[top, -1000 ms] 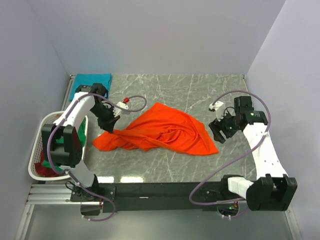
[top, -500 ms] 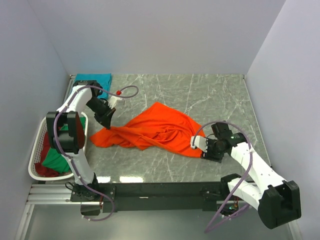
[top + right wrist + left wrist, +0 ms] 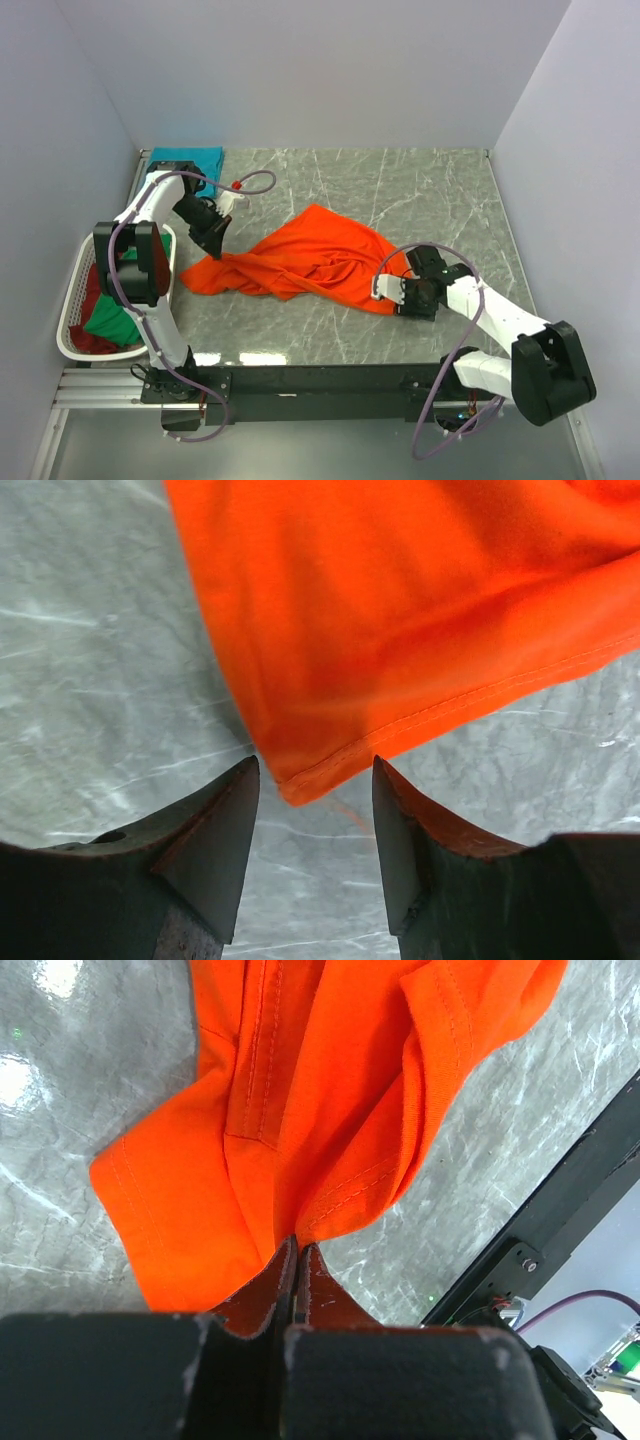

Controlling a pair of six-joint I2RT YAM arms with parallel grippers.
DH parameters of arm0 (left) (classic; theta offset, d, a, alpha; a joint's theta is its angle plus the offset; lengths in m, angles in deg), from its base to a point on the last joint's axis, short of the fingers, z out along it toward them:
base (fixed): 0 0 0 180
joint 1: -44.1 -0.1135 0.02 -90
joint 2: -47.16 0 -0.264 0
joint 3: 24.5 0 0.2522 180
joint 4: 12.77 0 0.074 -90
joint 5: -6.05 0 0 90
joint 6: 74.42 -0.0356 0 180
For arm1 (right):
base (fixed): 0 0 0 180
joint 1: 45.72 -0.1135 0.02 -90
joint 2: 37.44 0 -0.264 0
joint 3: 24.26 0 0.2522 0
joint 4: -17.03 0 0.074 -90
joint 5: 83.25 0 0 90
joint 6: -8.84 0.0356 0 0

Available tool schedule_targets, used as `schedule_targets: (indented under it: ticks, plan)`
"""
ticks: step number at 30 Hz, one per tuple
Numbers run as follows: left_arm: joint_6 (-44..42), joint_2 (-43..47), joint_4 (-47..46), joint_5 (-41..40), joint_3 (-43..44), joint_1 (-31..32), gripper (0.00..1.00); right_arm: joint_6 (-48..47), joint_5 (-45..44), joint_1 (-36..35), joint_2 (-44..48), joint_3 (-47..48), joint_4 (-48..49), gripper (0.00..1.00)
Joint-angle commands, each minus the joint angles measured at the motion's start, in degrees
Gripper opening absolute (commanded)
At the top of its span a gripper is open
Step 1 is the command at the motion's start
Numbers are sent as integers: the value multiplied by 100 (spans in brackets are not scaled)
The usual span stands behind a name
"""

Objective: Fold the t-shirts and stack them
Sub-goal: Flatten the tshirt out

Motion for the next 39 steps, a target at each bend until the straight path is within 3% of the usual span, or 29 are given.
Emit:
schedule_targets:
  ticks: [1,5,6,7,8,12,16,22,27,30,35,39]
  plan:
    - [81,25,-11,163,204,10,1,-19,-193,-62,-91,-30,338,56]
    - [160,61,-38,294,239,10,1,-81,-430,-89,-380,-144,593,46]
    - [186,69,-12,329,317,10,0,-20,-561,-89,-450,-144,672,31]
    - [282,78,-3,356,379,10,1,68,-614,-89,-486,-57,742,6]
    - [344,87,15,443,466,10,1,225,-649,-72,-530,39,830,0]
    - [660,34,147,620,1404,-271,1,805,-501,253,-513,1048,560,0]
    - [1283,-106,33,567,2513,-385,1,1228,-377,613,-635,2750,356,0]
    - [2523,165,-1196,-126,3798,-447,0,1922,-491,1220,-1233,5170,400,0]
    - [3384,929,-3082,-987,3668,-474,0,2572,-981,1431,-1550,6848,741,0]
    - [3604,1527,-4120,-1497,3404,-473,0,2784,-1281,1432,-1427,7263,1101,0]
    - [3676,2546,-5239,-2051,3043,-474,0,2890,-1756,1432,-979,7625,1621,0]
    - [3588,3399,-5908,-1982,2402,-482,0,2706,-2108,1423,-409,7416,2462,0]
